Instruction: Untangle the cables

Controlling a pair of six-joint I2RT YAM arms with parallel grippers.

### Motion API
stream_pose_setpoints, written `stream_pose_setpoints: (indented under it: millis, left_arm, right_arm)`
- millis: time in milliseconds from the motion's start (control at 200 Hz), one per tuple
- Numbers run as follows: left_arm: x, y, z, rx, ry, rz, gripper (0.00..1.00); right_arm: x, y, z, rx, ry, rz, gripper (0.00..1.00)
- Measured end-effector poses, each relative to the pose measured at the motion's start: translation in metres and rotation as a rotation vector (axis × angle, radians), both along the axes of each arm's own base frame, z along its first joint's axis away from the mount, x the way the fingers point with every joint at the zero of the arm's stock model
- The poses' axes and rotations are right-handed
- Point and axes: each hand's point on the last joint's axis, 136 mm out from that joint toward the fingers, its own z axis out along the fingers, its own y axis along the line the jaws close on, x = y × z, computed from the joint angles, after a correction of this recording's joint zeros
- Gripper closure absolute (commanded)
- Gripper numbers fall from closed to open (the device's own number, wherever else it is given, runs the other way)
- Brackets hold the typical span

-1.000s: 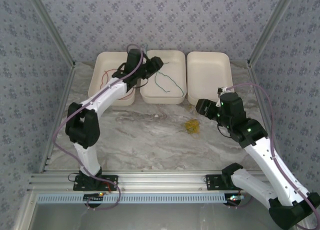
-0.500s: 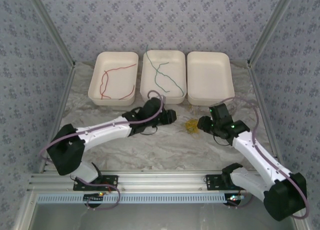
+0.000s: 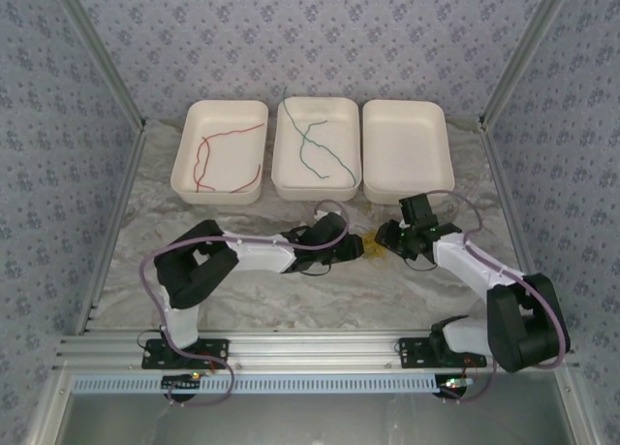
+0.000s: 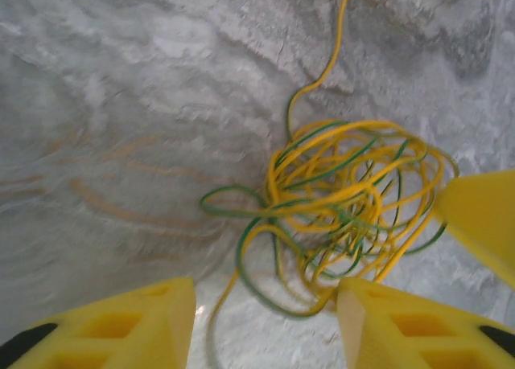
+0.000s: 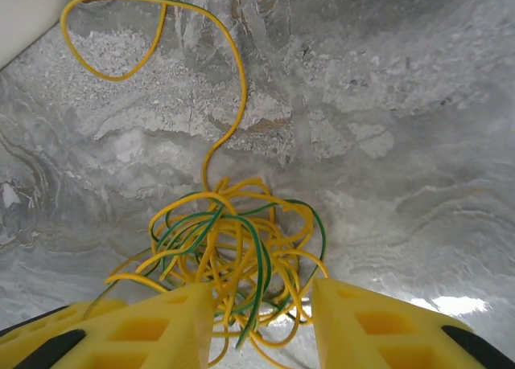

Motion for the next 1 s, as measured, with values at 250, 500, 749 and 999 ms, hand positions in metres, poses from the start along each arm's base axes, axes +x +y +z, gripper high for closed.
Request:
stream_pose_setpoints:
  millis: [250,500,749,999]
  left_arm:
    - [0.021,-0.006,0.008,-0.073,-0.033,0.043,1.0]
    - [0.017,0.035,0.072,-0.051,-0.168,0.08,1.0]
    - [0.014,0.092,0.226,-0.146,-0.444,0.142,1.0]
    - [0.017,0.186,0.262,-0.041,-0.535,0.311,1.0]
  right_arm:
    - [0.008,0.005,-0.007,0.03,0.007,-0.009,1.0]
    - [0.012,0.0,0.089,0.06,-0.256,-0.01,1.0]
    - [0.016,0.006,0.22,0.123,-0.537,0.024,1.0]
    - [0.014,-0.01,0.234,0.047,-0.544,-0.013,1.0]
